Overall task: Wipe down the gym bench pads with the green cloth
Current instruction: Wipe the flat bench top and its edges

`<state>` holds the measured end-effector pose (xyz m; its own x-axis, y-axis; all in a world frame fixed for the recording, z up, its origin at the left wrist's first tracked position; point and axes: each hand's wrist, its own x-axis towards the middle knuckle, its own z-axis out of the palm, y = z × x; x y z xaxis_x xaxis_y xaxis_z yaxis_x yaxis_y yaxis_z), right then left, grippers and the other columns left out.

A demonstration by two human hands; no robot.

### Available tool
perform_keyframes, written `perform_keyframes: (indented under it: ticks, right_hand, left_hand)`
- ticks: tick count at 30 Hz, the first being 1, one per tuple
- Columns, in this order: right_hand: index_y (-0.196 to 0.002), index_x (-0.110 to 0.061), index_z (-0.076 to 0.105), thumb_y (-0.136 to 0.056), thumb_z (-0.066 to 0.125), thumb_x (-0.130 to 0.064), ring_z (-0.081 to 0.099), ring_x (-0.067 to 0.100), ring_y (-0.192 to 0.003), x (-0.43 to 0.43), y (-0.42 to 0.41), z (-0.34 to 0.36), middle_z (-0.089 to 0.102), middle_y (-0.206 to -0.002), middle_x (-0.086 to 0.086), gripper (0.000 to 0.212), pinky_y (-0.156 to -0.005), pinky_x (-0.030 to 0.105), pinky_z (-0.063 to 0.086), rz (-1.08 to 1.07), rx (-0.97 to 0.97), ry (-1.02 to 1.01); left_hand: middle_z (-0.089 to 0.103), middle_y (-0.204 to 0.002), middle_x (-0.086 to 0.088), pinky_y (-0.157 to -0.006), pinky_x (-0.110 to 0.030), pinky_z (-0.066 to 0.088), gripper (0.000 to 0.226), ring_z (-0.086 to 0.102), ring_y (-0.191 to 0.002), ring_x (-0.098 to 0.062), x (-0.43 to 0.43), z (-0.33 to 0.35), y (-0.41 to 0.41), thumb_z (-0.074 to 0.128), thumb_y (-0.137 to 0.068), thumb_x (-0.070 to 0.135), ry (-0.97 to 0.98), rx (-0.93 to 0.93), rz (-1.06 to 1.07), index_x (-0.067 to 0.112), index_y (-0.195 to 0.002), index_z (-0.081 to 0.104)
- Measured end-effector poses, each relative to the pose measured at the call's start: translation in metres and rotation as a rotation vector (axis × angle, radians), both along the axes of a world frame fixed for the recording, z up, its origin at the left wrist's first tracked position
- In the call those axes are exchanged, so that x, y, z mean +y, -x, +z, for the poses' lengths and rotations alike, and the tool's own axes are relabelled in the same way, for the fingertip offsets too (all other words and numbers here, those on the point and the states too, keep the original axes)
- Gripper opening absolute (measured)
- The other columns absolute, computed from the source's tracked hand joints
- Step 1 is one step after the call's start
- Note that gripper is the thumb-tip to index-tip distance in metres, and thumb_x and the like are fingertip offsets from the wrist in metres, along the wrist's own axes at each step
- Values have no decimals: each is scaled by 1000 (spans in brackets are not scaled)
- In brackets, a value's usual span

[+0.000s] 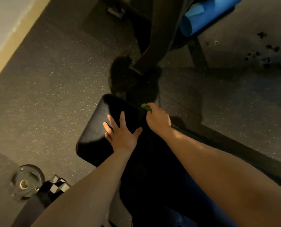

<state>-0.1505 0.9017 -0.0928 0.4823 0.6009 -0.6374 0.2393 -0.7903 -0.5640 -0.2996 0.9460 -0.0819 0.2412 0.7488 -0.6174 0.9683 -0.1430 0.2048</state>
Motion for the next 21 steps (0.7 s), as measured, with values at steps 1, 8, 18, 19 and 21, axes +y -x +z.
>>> perform_keyframes:
  ticks: [1, 8, 18, 19, 21]
  right_hand:
    - [-135, -34, 45, -100, 37, -24, 59, 18, -98, 23, 9, 0, 59, -116, 2, 37, -93, 44, 50, 30, -1, -11]
    - [-146, -37, 32, -100, 36, -24, 60, 23, -95, 82, 44, 1, 54, -115, 4, 48, -85, 40, 49, 150, -75, -53]
    - [-127, -32, 49, -99, 33, -30, 55, 38, -113, 74, 17, -5, 60, -125, 14, 32, -95, 43, 42, -9, -9, 235]
    - [-128, -32, 51, -99, 33, -28, 54, 39, -116, 85, 17, -7, 59, -128, 15, 35, -96, 42, 40, -7, 11, 240]
    - [-131, -33, 53, -99, 33, -27, 53, 38, -120, 110, 20, -13, 57, -134, 13, 39, -100, 40, 40, -3, 31, 235]
  left_hand:
    - [-23, -165, -4, -123, -58, 6, 100, -15, -153, -35, 11, -1, 8, 60, -86, 68, 7, -13, 6, 41, -158, -4]
    - [1, -164, -3, -120, -57, 14, 95, 6, -150, -38, 41, -7, 30, 63, -85, 64, -107, -65, 8, 39, -156, 6]
    - [-19, -166, -2, -120, -59, 4, 102, -10, -152, -38, 76, 2, 38, 62, -87, 64, 85, -55, 4, 39, -157, -8]
    - [-19, -166, -2, -120, -59, 4, 101, -10, -152, -38, 77, 1, 40, 62, -87, 64, 95, -69, 7, 40, -157, -7]
    - [-19, -166, -2, -120, -60, 5, 101, -10, -152, -38, 76, 0, 40, 62, -87, 63, 98, -83, 11, 39, -158, -6]
